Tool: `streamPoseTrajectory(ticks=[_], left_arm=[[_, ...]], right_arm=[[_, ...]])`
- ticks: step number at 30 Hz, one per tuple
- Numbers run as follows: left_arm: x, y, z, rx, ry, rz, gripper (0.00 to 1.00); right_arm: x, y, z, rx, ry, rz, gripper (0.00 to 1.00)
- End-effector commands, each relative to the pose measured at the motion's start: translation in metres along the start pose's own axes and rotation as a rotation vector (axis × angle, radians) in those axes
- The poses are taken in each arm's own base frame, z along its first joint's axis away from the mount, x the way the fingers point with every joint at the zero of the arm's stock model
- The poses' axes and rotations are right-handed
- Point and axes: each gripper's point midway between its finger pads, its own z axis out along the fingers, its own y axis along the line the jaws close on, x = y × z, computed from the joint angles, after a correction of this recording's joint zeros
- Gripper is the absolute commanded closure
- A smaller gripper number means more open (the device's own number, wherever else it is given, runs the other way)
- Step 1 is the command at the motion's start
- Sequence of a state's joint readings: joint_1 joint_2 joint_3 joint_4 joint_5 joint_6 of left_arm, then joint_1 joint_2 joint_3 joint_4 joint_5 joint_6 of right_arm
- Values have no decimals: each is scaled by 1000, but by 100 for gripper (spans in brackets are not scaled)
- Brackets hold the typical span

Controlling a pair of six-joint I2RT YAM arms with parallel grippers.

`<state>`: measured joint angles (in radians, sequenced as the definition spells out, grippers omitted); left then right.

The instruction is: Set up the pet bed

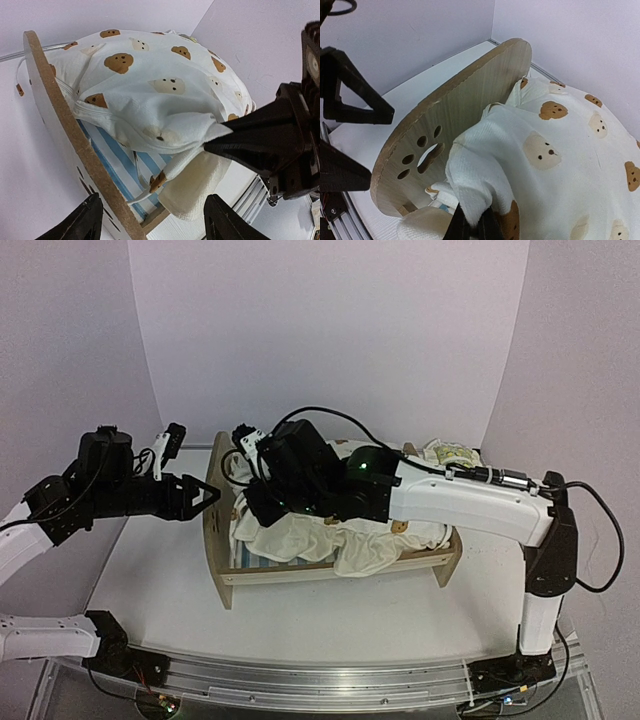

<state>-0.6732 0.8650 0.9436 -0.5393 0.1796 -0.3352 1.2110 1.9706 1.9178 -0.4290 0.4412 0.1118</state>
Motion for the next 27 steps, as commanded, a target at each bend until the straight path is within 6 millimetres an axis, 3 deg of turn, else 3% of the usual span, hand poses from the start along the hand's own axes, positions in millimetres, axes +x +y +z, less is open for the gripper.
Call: streamPoseTrajectory(ticks=[1, 6, 11, 15, 21, 27], left_arm=[[-15, -28, 4, 98, -43, 97, 34], [9, -59, 19, 117, -5, 211, 43], [39, -67, 37, 0, 72, 268, 46], [47, -53, 43, -195, 76, 289, 40], [34, -67, 35, -241, 35, 300, 38], [49, -45, 45, -425, 123, 323, 40]], right_arm=[[-47, -11, -36, -51, -120, 98, 100], [-42, -8, -29, -61, -92, 98, 100], [-31, -10, -18, -49, -61, 97, 100], [-28, -15, -15, -45, -51, 108, 100], [-22, -9, -8, -74, -30, 112, 100], [-14, -6, 3, -80, -3, 104, 100]])
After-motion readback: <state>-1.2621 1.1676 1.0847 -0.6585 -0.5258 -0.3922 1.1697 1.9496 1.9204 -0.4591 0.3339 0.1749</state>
